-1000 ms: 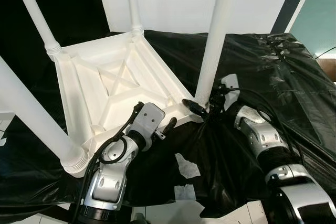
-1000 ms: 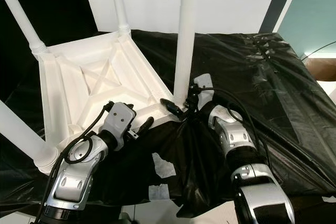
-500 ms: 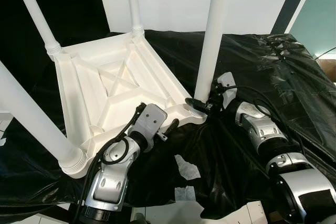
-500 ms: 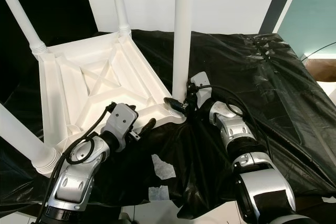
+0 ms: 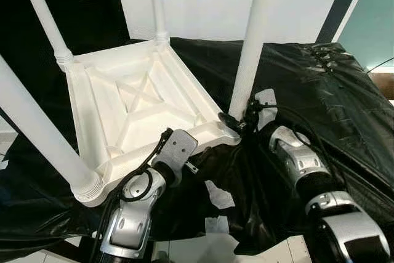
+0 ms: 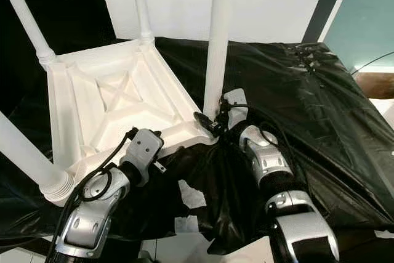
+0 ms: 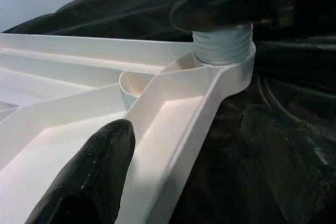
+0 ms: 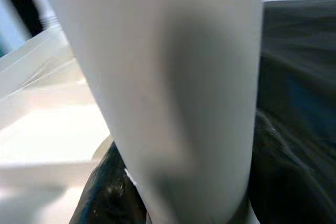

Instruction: Building children table

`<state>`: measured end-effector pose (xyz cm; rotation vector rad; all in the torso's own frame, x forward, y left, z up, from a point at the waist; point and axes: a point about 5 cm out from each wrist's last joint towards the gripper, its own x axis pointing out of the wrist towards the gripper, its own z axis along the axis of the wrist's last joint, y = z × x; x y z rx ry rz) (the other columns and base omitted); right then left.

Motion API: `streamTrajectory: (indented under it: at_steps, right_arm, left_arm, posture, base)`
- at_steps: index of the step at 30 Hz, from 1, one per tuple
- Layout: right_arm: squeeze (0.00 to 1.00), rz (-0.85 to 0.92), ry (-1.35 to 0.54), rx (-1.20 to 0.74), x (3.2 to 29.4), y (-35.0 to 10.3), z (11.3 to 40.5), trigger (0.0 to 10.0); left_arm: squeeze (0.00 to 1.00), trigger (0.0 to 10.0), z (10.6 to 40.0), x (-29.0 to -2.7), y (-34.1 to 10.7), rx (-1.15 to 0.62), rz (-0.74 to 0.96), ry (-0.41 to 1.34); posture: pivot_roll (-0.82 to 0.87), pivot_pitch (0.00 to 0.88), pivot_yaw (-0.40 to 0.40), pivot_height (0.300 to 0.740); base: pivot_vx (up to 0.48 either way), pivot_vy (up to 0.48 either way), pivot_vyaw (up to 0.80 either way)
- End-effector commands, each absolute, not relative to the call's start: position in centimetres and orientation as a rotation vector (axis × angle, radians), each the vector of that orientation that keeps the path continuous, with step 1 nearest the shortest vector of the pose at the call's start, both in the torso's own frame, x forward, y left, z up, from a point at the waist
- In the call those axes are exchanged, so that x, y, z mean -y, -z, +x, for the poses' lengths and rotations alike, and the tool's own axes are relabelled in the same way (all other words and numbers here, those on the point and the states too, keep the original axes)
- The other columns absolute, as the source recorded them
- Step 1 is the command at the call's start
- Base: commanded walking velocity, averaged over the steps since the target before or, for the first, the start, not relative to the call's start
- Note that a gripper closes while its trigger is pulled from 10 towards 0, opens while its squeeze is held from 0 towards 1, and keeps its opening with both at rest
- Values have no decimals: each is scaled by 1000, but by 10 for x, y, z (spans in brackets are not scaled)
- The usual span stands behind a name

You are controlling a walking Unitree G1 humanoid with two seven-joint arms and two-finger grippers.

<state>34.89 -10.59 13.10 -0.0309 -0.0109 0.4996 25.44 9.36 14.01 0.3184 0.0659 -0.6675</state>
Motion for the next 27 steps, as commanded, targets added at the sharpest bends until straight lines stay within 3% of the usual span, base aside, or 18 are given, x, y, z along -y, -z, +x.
streamTrajectory:
  at_steps: [1,7,18,19,21,22,27]
  right_arm:
    - [0,-32,-450,-109,105,-107,342,10000]
    - [0,55,-252,-91,89,-113,341,10000]
    - [0,105,-320,-22,77,-126,334,10000]
    - [580,107,-321,-15,79,-128,333,10000]
    - [580,107,-321,-15,79,-128,333,10000]
    - [1000,112,-330,-6,83,-130,333,10000]
    - [1000,98,-395,34,97,-135,334,10000]
  left_arm:
    - [0,10000,255,-95,-142,-60,322,612]
    - [0,10000,256,-96,-142,-61,323,608]
    - [0,10000,256,-96,-143,-63,327,611]
    - [0,10000,256,-97,-143,-66,331,610]
    - [0,10000,256,-97,-143,-66,331,610]
    - [0,10000,257,-99,-143,-70,338,608]
    - [0,10000,256,-100,-143,-84,354,622]
  posture:
    - [168,55,-35,740]
    - [166,59,-34,740]
    - [159,65,-33,740]
    - [159,65,-33,740]
    - [159,65,-33,740]
    - [160,64,-32,740]
    - [160,66,-31,740]
  base:
    - [0,0,0]
    - [0,0,0]
    - [0,0,0]
    - [0,0,0]
    - [0,0,0]
    - [0,0,0]
    - [0,0,0]
